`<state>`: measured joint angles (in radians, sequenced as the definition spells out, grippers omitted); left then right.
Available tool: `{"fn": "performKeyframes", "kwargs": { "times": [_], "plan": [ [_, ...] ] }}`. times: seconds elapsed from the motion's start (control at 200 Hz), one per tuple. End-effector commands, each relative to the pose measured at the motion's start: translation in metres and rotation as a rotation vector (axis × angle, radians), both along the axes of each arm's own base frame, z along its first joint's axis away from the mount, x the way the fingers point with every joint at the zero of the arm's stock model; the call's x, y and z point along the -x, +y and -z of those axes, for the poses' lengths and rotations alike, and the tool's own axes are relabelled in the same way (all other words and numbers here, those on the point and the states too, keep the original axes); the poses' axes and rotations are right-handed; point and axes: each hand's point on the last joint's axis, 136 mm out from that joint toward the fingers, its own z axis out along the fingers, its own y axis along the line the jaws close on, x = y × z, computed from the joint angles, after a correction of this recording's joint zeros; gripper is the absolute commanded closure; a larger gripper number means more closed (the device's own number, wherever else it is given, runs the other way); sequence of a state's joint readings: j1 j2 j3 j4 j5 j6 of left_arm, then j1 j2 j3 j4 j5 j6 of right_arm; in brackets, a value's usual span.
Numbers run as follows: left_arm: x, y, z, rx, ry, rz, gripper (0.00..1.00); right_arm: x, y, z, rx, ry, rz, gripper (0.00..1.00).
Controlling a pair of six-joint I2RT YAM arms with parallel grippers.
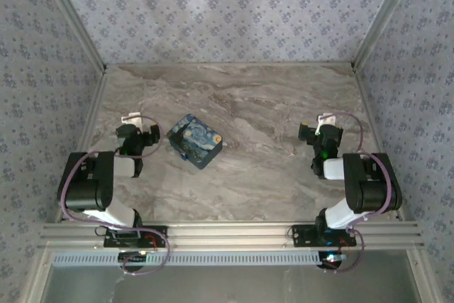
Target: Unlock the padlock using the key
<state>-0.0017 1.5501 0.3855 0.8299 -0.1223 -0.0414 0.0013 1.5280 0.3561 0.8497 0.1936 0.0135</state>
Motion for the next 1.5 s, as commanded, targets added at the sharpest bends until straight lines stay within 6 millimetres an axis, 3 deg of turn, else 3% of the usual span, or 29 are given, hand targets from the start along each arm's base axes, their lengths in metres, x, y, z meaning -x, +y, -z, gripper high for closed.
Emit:
{"fn": "performKeyframes", "kwargs": {
  "times": [0.0,0.51,0.74,0.809,0.869,0.944,1.034,1.149,1.304,1.494],
  "plan": [
    [-0.007,-0.001,-0.014,-0.006,-0.032,0.013,0.02,-0.005,0.000,-0.009,0.010,-0.025,-0.007,0.00],
    [-0.007,0.000,-0.013,0.005,-0.030,0.017,0.02,-0.005,0.000,-0.009,0.007,-0.026,-0.010,0.00],
    [-0.010,0.016,-0.041,-0.002,0.033,-0.088,0.02,-0.003,0.019,-0.057,0.075,0.021,-0.011,0.00],
    [-0.012,0.010,-0.052,0.015,0.058,-0.059,0.02,0.001,0.032,-0.075,-0.011,-0.017,-0.023,0.00],
    [-0.014,0.006,-0.062,0.064,0.052,-0.054,0.02,0.005,0.048,-0.087,-0.190,-0.039,-0.054,0.00],
    [-0.018,0.000,-0.070,0.223,0.053,-0.066,0.02,0.011,0.055,-0.079,-0.531,0.038,-0.005,0.00],
    [-0.028,-0.024,-0.076,0.391,0.087,0.057,0.02,0.008,0.100,-0.079,-0.707,0.138,-0.215,0.00],
    [-0.034,-0.056,-0.079,0.503,0.126,0.208,0.06,0.020,0.157,-0.083,-0.658,0.218,-0.398,0.02],
    [-0.027,-0.082,-0.057,0.573,0.276,0.276,0.19,0.040,0.223,-0.067,-0.649,0.409,-0.560,0.10],
    [-0.017,-0.122,-0.034,0.567,0.392,0.374,0.24,0.068,0.301,-0.038,-0.709,0.599,-0.749,0.18]
  ]
}}
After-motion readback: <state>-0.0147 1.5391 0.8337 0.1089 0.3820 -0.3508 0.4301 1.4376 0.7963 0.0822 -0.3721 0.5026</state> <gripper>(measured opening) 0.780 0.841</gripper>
